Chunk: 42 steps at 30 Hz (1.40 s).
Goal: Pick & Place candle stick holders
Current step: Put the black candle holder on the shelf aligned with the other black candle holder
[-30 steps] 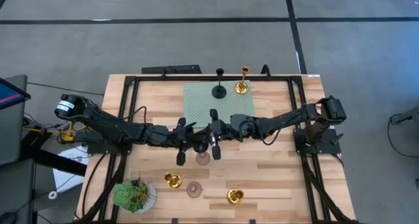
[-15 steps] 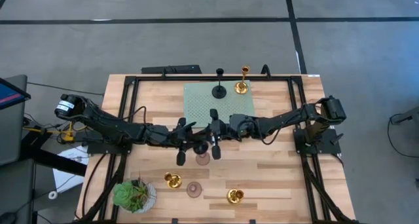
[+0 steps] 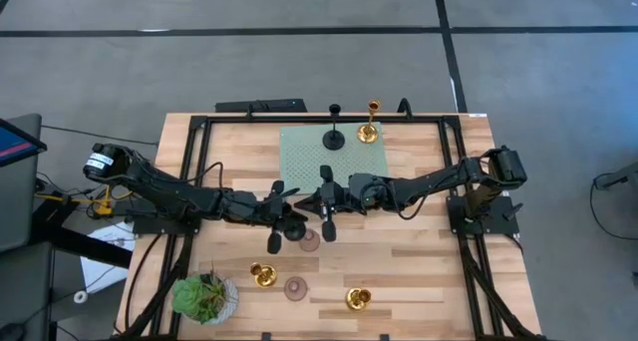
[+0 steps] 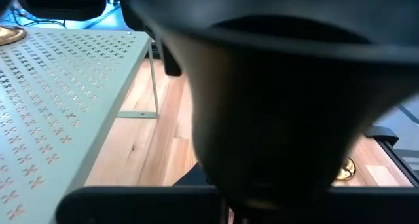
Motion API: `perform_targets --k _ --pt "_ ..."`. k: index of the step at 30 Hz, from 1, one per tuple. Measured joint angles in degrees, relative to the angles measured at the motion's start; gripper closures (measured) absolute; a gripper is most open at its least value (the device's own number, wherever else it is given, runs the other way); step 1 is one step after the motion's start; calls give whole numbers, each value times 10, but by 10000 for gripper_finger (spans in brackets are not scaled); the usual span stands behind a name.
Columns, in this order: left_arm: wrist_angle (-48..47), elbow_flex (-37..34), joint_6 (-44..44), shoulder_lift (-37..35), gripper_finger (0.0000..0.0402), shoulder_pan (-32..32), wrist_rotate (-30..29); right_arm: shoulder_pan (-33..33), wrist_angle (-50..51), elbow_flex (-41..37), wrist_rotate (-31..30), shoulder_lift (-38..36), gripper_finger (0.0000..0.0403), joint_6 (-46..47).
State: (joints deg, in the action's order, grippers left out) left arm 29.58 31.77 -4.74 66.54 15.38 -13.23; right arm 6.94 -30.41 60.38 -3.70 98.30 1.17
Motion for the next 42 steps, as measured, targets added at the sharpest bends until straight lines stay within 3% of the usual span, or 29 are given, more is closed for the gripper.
perform_targets --k 7,17,22,36,42 --pt "-4 0 16 -12 398 0 0 0 26 0 7 -1 403 -2" --pt "-5 0 61 -61 399 0 -2 -3 228 0 -29 -67 403 -13" --pt "-4 0 90 -86 398 0 -23 -1 269 0 -28 -74 403 -18" --pt "50 0 120 -103 398 -1 -31 12 -41 -74 38 -52 403 -57" --pt "62 0 120 -102 398 -6 -31 19 -56 -76 60 -52 403 -58"
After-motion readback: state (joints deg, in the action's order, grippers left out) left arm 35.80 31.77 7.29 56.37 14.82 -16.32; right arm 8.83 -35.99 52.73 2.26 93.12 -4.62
